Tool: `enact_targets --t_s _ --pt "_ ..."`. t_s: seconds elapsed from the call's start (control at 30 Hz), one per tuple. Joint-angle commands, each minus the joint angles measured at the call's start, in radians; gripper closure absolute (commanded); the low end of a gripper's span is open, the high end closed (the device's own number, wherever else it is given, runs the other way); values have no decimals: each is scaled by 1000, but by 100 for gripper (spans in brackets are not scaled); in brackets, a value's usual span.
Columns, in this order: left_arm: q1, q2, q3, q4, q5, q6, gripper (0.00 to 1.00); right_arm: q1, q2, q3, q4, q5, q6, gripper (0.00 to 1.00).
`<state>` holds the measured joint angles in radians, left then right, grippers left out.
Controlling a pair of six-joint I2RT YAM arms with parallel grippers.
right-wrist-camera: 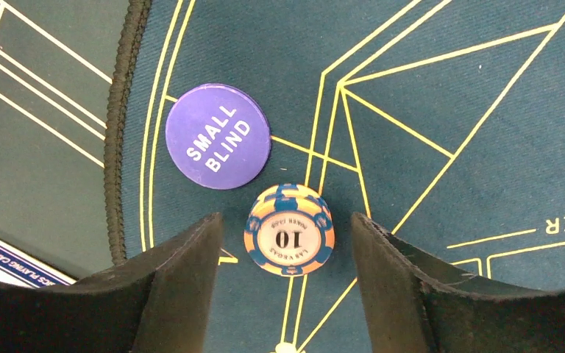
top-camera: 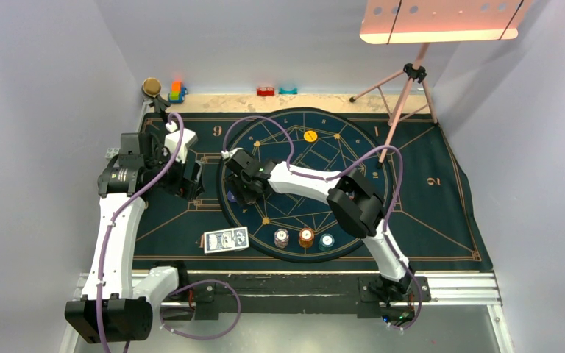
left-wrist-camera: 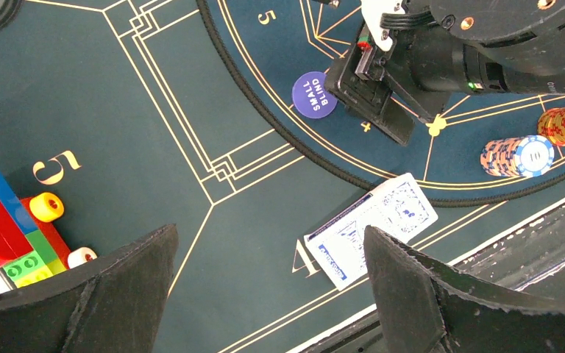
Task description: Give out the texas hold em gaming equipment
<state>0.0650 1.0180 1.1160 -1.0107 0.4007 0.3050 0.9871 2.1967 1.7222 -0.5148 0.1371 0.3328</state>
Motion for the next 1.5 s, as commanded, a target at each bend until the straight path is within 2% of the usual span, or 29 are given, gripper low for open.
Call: enact_targets --t_s 0.0,0.1,0.27,0.47,0.6,0.73,0.9,1.07,1.2,1.47 --pt "5 -12 -4 18 15 -19 0 -4 -35 -1 14 3 -9 25" --pt "5 -16 -5 15 12 -18 0 -5 -67 10 4 17 -19 15" --pt "4 -19 3 10 10 -18 0 -5 -197 22 -46 41 -39 13" --pt "4 -18 12 -1 19 -9 0 29 -427 -192 -69 80 -30 7" --pt "5 -8 8 -29 13 37 1 77 -481 -315 -175 160 44 4" --pt "5 -26 -7 -17 -2 41 0 125 -571 -451 -119 108 80 3" --pt "4 -30 -10 -15 -14 39 0 159 -586 -503 -88 76 91 2" --pt "4 -35 -7 -18 -16 38 0 166 -559 -532 -59 55 96 5" --pt "4 -39 -6 -24 -15 44 0 171 -535 -555 -33 43 100 14" --pt "4 -39 -5 -16 -26 41 0 182 -503 -583 -15 40 102 25"
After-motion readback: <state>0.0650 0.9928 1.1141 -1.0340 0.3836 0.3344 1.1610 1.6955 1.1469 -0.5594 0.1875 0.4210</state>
